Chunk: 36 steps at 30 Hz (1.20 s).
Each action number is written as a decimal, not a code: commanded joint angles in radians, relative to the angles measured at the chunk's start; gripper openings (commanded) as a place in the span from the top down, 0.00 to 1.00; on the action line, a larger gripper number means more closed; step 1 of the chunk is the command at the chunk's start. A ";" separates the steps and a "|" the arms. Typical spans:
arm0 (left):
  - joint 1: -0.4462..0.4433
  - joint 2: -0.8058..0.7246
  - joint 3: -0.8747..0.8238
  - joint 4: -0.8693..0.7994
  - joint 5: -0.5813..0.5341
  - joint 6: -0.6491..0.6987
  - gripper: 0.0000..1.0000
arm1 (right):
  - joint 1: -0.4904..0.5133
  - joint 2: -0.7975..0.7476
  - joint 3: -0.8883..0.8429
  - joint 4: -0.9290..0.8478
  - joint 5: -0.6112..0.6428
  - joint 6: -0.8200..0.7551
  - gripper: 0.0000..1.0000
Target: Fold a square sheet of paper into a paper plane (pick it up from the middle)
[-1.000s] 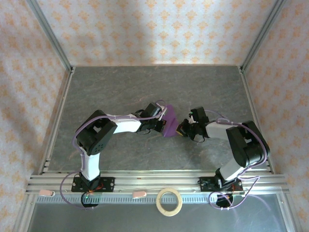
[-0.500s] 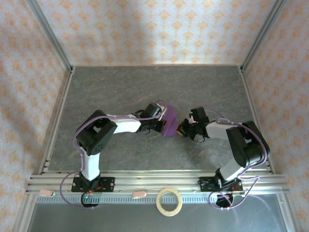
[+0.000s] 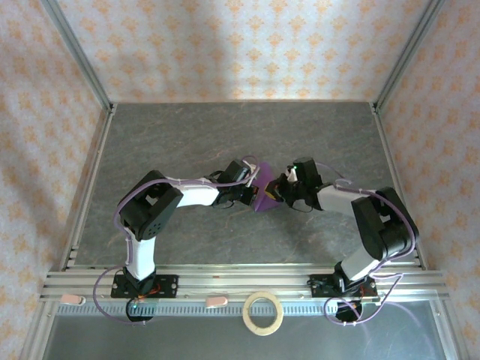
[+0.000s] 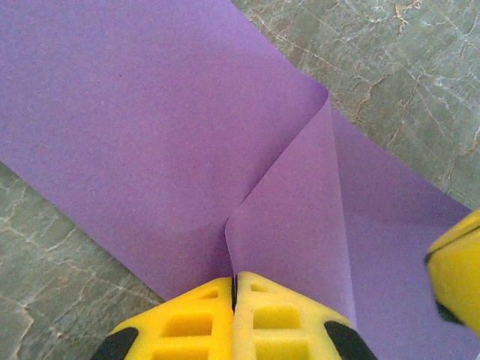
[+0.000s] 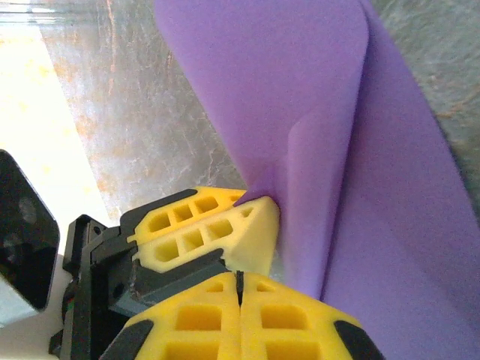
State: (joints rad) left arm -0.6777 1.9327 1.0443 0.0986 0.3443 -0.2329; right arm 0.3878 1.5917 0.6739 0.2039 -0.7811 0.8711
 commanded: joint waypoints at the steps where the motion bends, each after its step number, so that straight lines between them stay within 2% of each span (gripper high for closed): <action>1: 0.009 0.050 -0.015 -0.048 0.010 0.031 1.00 | 0.008 0.038 0.033 0.031 -0.014 0.030 1.00; 14: 0.009 0.058 -0.005 -0.062 0.015 0.044 1.00 | 0.027 0.122 0.086 -0.004 -0.012 0.004 1.00; 22: 0.009 0.058 -0.007 -0.069 0.018 0.047 1.00 | 0.025 0.175 0.066 -0.104 0.050 -0.083 1.00; 28: 0.009 0.063 -0.008 -0.082 0.022 0.051 1.00 | 0.017 0.134 0.045 -0.100 0.063 -0.077 1.00; 36: 0.009 0.072 0.000 -0.095 0.028 0.059 1.00 | -0.007 0.097 0.130 -0.090 0.048 -0.066 1.00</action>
State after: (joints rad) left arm -0.6731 1.9400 1.0485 0.1020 0.3637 -0.1993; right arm 0.3935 1.7123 0.7601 0.1261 -0.7555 0.8112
